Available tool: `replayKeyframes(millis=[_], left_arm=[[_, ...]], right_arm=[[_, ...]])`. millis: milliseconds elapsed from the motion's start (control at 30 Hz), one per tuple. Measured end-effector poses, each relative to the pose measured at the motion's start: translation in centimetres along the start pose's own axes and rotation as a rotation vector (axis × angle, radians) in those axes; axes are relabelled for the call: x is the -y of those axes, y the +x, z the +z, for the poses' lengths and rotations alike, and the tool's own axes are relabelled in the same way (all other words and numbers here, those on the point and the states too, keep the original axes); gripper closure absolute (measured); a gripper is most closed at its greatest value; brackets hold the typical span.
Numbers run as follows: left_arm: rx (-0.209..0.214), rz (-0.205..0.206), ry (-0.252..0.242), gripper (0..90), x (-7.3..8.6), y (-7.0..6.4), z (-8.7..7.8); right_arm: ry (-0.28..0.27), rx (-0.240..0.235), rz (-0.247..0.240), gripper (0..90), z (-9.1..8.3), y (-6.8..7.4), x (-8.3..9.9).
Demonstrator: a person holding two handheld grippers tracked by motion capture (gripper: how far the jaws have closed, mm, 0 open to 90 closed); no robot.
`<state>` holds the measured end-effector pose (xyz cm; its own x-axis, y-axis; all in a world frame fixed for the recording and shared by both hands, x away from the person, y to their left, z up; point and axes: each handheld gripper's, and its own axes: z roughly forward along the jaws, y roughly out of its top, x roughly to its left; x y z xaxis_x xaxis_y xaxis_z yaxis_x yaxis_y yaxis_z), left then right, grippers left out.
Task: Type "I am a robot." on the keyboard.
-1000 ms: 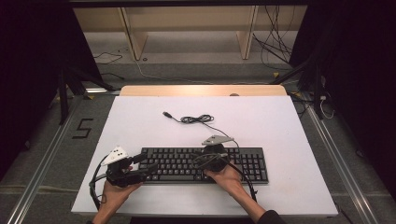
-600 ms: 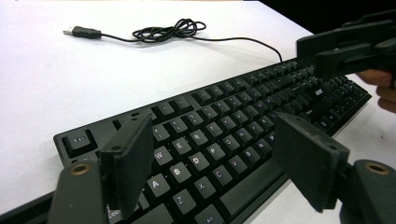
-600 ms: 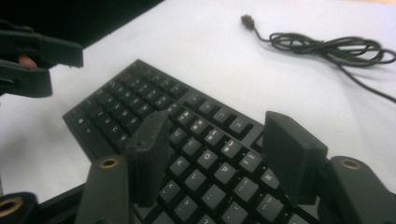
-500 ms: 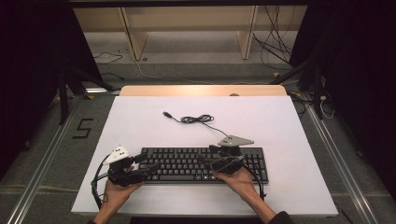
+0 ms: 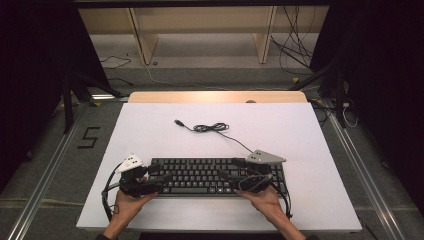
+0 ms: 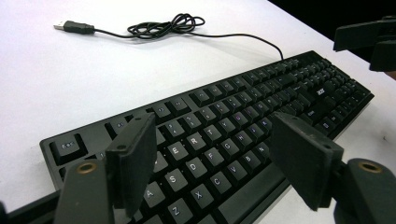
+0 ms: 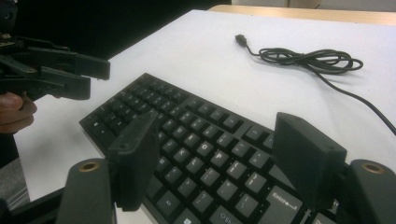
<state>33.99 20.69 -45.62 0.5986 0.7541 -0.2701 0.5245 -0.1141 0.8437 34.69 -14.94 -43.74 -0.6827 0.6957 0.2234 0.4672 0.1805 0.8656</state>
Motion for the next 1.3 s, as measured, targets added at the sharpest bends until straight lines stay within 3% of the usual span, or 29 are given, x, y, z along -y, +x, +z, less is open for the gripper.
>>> replayKeyframes(millis=[300, 533, 800, 967, 1300], left_arm=[[-0.003, 0.01, 0.027, 39.8, -0.4, -0.1, 0.8], [0.006, 0.031, 0.056, 51.9, -0.9, -0.5, 1.8], [0.012, 0.073, 0.112, 77.3, -1.4, -0.8, 3.5], [0.013, 0.094, 0.14, 87.4, -1.7, -1.0, 4.6], [0.014, 0.1, 0.175, 88.9, -1.9, -1.0, 6.0]], right_arm=[[-0.021, -0.008, -0.004, 30.7, -1.1, 0.1, 0.8], [-0.04, -0.001, -0.008, 29.0, -2.0, 0.1, 1.3], [-0.038, 0.0, -0.007, 28.5, -2.4, 0.1, 1.6], [-0.033, 0.002, -0.026, 28.1, -2.4, 0.4, 1.7], [-0.043, 0.005, -0.031, 27.7, -2.8, 0.5, 1.9]])
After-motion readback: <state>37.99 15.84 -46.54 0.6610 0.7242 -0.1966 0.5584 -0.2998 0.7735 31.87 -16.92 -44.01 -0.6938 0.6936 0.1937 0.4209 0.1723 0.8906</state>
